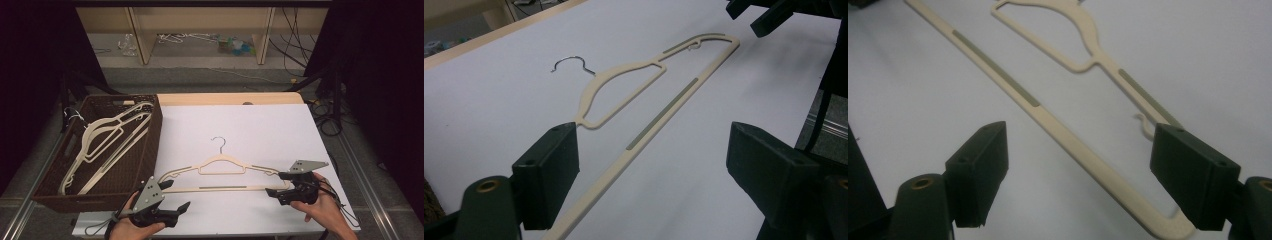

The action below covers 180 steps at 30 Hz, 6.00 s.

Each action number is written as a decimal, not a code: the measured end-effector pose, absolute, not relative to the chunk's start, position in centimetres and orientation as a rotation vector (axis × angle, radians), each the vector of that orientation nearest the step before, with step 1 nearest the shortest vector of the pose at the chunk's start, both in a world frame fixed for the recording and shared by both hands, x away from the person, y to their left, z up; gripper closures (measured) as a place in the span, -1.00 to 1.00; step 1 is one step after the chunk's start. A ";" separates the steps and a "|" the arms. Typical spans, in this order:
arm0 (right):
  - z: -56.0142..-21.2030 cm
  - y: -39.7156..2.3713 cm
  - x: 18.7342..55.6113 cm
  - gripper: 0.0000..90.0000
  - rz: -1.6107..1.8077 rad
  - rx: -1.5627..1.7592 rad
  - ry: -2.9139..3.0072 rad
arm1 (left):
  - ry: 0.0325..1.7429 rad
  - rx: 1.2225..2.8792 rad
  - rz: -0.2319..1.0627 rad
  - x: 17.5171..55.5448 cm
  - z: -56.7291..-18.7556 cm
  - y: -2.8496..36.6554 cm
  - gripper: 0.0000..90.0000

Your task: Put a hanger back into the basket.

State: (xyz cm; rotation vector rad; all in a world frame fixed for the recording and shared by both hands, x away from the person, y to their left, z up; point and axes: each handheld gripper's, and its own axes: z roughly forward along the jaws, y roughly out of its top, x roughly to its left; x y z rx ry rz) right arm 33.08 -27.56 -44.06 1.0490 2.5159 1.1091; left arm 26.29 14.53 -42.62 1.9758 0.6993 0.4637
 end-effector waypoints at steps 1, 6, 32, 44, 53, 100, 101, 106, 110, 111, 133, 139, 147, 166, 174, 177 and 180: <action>-44.1 -27.3 33.2 -0.45 1.110 1.024 2.528 | 0.707 1.972 0.458 26.2 -42.7 14.4 -0.53; -44.6 -25.7 33.8 -0.38 1.087 0.904 2.607 | 0.698 2.000 0.461 26.3 -43.1 14.3 -0.53; -46.1 -23.4 37.4 -0.14 0.925 0.773 2.707 | 0.697 2.031 0.446 26.5 -43.5 14.1 -0.51; -46.6 -23.5 41.0 -0.15 0.824 0.832 2.685 | 0.699 2.032 0.447 26.5 -43.6 14.2 -0.51; -47.3 -23.9 42.6 0.03 0.812 0.792 2.734 | 0.700 2.034 0.445 26.6 -43.6 14.1 -0.51; -44.8 -24.5 39.8 0.77 0.672 0.554 2.886 | 0.685 2.059 0.456 27.4 -43.6 13.5 -0.49; -44.7 -24.5 39.8 0.77 0.668 0.547 2.886 | 0.694 2.042 0.445 27.9 -43.6 13.1 -0.49; -44.3 -24.5 39.6 0.77 0.668 0.543 2.883 | 0.682 2.084 0.426 31.5 -43.8 10.9 -0.48; -44.2 -24.5 39.5 0.77 0.675 0.545 2.884 | 0.723 2.095 0.382 33.8 -44.3 9.6 -0.45; -44.1 -24.5 39.4 0.77 0.675 0.544 2.885 | 0.743 2.094 0.380 34.8 -44.6 9.0 -0.45; -43.1 -24.7 38.8 0.77 0.710 0.526 2.870 | 0.796 2.256 0.370 42.2 -48.1 4.1 -0.13; -43.0 -24.6 38.7 0.77 0.710 0.517 2.873 | 0.767 2.302 0.362 43.0 -48.4 3.4 -0.02; -42.9 -24.4 38.6 0.77 0.709 0.510 2.871 | 0.710 2.320 0.348 43.5 -48.6 2.8 0.10; -43.0 -24.6 38.6 0.76 0.709 0.479 2.864 | 0.518 2.356 0.318 42.6 -46.7 4.0 0.53; -42.9 -24.8 38.5 0.45 0.754 0.531 2.833 | 0.455 2.340 0.321 40.6 -44.2 5.5 0.61; -42.6 -25.1 38.4 0.26 0.807 0.586 2.803 | 0.454 2.319 0.302 39.8 -43.3 6.1 0.63; -42.3 -25.5 38.4 0.17 0.854 0.620 2.779 | 0.457 2.309 0.293 38.9 -42.6 6.5 0.65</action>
